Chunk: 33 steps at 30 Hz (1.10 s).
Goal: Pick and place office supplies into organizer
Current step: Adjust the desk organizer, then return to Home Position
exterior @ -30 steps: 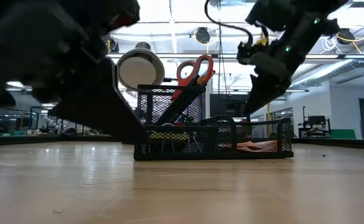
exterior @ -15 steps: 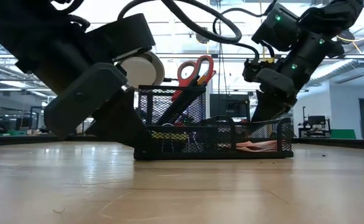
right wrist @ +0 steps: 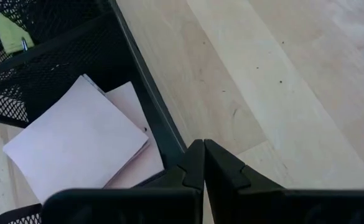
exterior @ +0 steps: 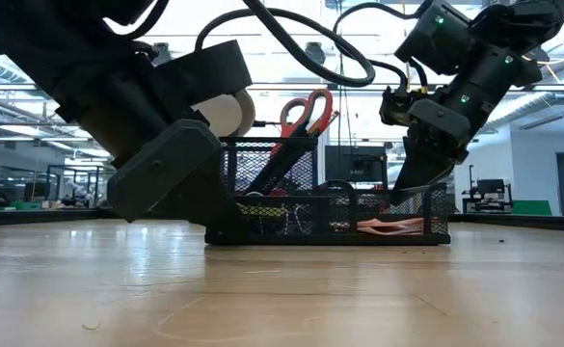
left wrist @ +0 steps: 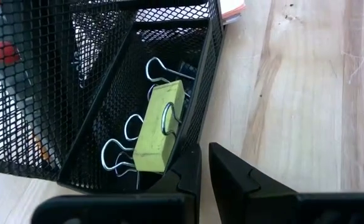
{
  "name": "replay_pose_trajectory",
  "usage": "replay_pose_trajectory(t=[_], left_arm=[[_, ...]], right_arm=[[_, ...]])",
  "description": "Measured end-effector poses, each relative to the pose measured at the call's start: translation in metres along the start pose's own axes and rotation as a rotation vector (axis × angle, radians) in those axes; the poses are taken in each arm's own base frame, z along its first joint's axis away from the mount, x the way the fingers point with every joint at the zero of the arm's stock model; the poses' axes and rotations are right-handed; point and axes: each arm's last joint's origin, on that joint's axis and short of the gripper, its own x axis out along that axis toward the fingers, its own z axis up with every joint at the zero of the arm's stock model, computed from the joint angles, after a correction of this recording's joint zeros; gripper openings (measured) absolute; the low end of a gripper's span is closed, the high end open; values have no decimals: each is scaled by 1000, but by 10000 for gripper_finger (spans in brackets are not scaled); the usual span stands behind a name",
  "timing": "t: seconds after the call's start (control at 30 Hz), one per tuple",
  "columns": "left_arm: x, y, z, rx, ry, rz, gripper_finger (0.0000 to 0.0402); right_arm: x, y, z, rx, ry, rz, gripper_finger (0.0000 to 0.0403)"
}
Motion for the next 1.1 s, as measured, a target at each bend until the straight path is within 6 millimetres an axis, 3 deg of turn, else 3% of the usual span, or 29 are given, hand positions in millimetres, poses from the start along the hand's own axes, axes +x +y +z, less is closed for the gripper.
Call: replay_pose_trajectory(t=[0.3,0.7,0.9,1.03,1.1], left_arm=[[-2,-2,-2,57,8,-11,37],[-32,-38,8,337,-66,-159,37],[-73,-48,38,635,-82,-101,37],[-105,-33,68,750,-167,119,37],[-121,-15,83,761,-193,192,37]], right_arm=[[0,0,0,-9,-1,1,0],[-26,3,10,-110,-86,79,0],[-56,12,15,-239,-206,193,0],[-76,19,21,-332,-347,246,0],[-86,23,28,-374,-460,249,0]])
